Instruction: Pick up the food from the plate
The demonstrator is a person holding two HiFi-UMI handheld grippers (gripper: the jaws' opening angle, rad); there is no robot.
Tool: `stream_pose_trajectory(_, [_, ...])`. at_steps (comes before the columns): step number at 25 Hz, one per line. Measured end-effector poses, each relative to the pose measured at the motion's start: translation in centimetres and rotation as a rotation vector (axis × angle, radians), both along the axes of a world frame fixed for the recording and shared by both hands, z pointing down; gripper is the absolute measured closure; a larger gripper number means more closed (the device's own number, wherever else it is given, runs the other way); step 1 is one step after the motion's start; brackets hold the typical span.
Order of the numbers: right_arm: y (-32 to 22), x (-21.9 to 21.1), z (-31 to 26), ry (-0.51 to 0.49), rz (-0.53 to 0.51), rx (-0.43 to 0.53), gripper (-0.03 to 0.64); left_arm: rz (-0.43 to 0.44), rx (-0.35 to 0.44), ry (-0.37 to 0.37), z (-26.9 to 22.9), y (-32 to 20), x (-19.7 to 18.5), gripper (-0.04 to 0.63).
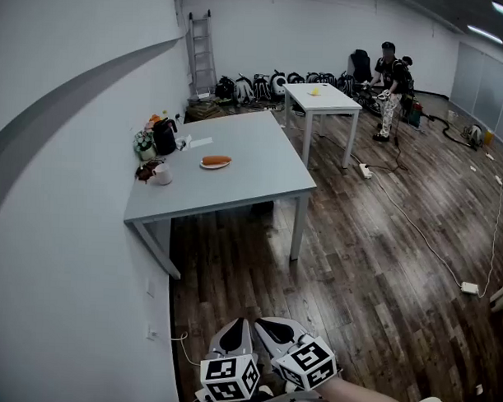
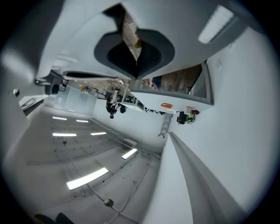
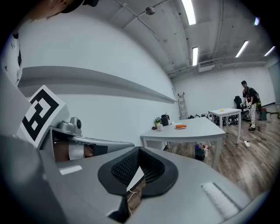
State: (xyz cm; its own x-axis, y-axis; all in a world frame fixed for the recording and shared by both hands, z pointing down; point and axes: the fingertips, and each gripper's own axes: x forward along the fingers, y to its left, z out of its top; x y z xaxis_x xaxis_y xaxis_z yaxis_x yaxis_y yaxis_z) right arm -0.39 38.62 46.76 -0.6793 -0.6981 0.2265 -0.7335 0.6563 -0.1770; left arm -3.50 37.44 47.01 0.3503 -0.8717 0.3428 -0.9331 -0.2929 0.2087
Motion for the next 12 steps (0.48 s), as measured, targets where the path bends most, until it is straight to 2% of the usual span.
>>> stream_pose_trajectory(12, [0.7, -1.2, 0.2, -0.008, 0.033, -0.033, 0.618, 0.014, -0.022, 0.027, 0.1, 1.2, -2.5, 0.588])
